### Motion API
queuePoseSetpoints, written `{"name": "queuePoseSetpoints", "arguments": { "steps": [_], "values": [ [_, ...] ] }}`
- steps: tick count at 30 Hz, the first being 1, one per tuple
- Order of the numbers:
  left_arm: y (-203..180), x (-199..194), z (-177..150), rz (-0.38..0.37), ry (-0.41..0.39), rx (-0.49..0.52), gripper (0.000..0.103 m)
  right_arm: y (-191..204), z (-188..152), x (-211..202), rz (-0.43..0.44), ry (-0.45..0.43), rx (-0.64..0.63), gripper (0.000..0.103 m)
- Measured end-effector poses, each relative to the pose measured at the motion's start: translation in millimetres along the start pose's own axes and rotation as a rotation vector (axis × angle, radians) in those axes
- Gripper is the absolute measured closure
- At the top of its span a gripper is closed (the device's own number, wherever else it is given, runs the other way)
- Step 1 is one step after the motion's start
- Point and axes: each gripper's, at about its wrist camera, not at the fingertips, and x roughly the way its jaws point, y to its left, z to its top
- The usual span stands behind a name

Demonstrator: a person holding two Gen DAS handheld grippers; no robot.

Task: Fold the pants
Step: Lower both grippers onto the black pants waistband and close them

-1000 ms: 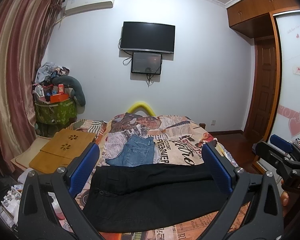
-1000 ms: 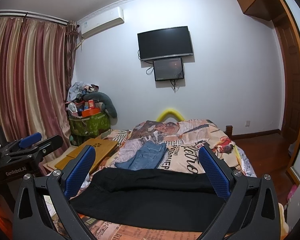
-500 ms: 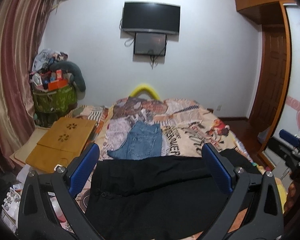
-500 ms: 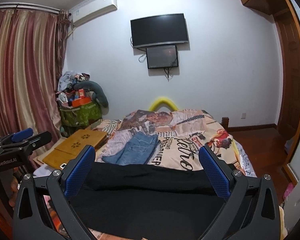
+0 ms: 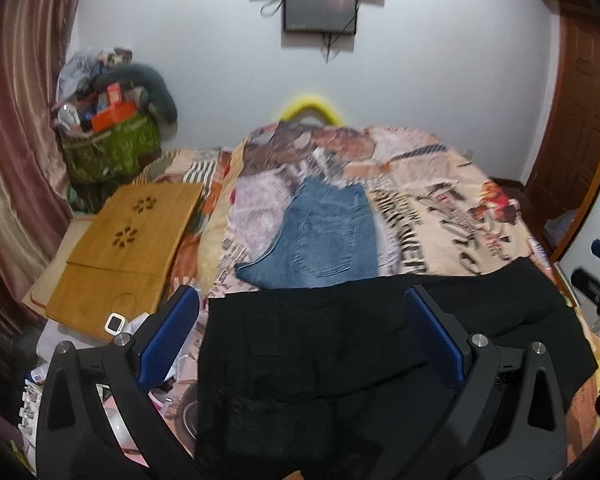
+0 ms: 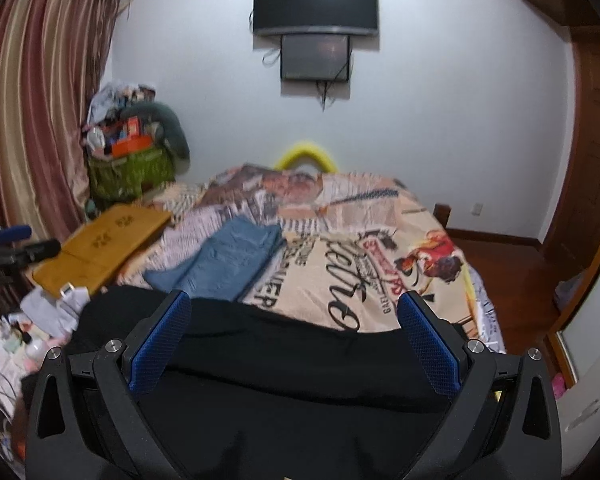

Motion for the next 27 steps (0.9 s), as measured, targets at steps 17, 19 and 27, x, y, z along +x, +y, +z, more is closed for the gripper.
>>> {"name": "queuePoseSetpoints", "arguments": {
  "steps": [17, 19, 27],
  "values": [
    [101, 188, -8, 0.051, 0.385, -0.198, 0.018, -13, -11, 166, 0.195, 0.387, -0.133, 0.001],
    [104, 202, -14, 0.044, 0.418, -0.211, 0.021, -12, -12, 178, 0.207, 0.405, -0.134, 0.001],
    [95, 239, -31, -0.069, 0.532, -0.211, 0.046, -6, -18, 223, 0.267, 0.487, -0.121, 0.015]
  ]
}}
